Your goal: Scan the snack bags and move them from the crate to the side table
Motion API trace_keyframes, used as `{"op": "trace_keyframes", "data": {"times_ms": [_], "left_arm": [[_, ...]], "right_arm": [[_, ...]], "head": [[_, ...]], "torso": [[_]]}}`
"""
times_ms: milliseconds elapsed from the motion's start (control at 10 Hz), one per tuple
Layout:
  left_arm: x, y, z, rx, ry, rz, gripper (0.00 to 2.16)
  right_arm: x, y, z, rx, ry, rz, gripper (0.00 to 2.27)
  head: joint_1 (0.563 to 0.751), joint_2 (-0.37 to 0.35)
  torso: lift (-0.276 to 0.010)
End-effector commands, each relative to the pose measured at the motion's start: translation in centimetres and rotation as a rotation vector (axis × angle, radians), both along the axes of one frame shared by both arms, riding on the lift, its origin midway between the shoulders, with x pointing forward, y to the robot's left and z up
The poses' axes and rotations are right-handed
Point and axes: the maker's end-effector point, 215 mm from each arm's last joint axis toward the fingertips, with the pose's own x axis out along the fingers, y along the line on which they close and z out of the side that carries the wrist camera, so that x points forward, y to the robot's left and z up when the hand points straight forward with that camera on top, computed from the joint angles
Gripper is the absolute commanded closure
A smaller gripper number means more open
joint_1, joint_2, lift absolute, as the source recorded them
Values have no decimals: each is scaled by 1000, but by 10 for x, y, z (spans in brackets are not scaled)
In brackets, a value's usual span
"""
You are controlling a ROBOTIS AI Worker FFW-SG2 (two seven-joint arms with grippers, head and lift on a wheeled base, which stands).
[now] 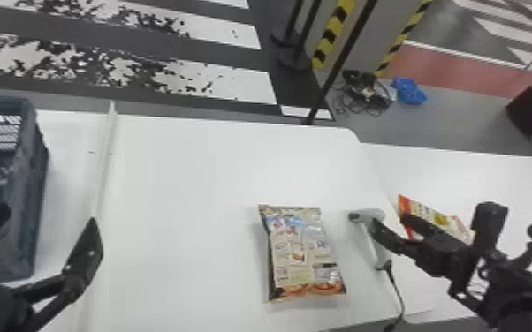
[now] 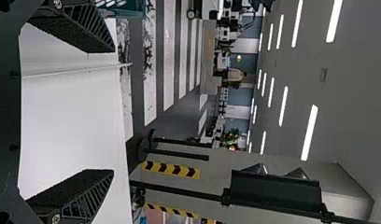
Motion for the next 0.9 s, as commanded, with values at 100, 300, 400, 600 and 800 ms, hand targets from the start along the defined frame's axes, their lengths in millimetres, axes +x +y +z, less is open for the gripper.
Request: {"op": "trace_keyframes", "data": {"times_ms": [100, 300, 400, 600, 800], "left_arm": [[-4, -2, -3, 8, 5, -5, 70], [-6, -3, -6, 14, 10, -8, 70], [-7, -3, -8, 17, 13, -9, 70], [-8, -1, -14, 22, 19, -8, 70], [-7, 0, -12, 18, 4, -7, 70]], "right_arm": [[-8, 32, -8, 267, 244, 139, 76], [3, 45, -36, 342, 396, 228, 80], [6, 49, -53, 366, 445, 248, 80], [4, 55, -79, 329, 481, 280, 80], [-7, 74, -100, 311, 531, 330, 80]], "head": [[695, -350], [695, -350], [695, -350], [695, -350], [695, -350]], "torso": [[-87], [-87], [-87], [-87], [-87]]}}
